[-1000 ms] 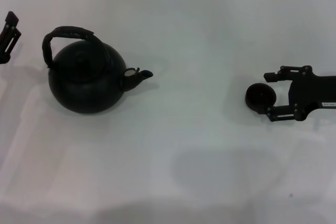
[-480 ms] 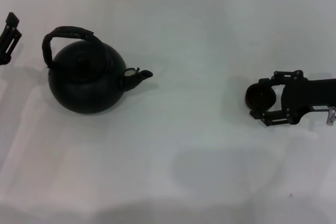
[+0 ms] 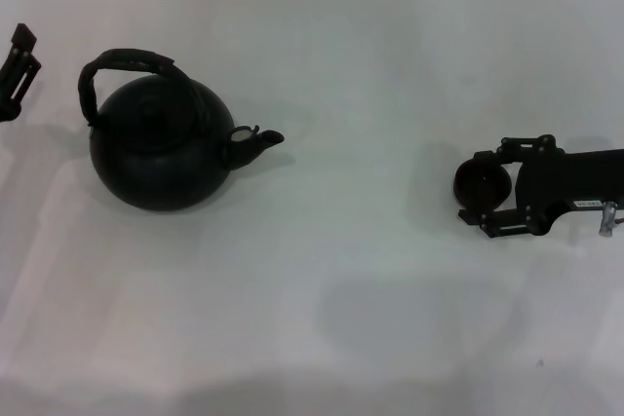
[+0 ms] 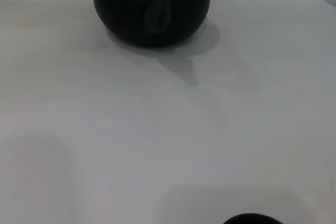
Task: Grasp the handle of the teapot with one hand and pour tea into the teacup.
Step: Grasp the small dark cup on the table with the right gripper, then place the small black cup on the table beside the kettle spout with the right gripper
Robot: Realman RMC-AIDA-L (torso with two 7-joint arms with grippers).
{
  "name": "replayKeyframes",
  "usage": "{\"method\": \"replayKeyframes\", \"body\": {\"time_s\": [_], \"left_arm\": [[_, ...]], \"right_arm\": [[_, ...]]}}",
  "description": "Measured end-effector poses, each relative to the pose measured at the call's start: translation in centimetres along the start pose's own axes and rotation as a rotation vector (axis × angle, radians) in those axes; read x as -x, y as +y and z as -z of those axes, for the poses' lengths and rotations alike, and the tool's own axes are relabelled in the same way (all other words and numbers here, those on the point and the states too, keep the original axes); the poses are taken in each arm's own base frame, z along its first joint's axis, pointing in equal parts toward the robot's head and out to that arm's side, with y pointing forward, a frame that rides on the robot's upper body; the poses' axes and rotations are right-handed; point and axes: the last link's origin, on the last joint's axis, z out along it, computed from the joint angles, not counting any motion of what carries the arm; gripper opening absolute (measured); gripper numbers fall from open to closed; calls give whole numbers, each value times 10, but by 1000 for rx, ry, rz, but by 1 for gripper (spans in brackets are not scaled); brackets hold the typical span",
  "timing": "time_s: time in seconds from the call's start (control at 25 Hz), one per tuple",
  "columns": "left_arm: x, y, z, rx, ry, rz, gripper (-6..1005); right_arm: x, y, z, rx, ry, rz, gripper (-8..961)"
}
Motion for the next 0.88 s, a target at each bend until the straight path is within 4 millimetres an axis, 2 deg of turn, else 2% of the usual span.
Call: {"method": "replayKeyframes", "body": {"time_s": [0.32,0.4,0.52,0.68,0.88], "left_arm": [[0,-1,0,-1,0,-3,803],[0,-2,2,-4,-1,-6,803],[-1,-4,3,-9,2,-8,803],[-2,-4,3,-6,9,-9,803],[-3,-4,2,-5,10,-12,802]], "right_arm": [[5,-1,-1,-3,-26,-7,825],[9,-1,0,2,-45,-8,784],[20,-2,2,17,-77,-13,723],[38,-3,4,41,-124,-42,733],[62,0,-13,85,-166,-14,746]]}}
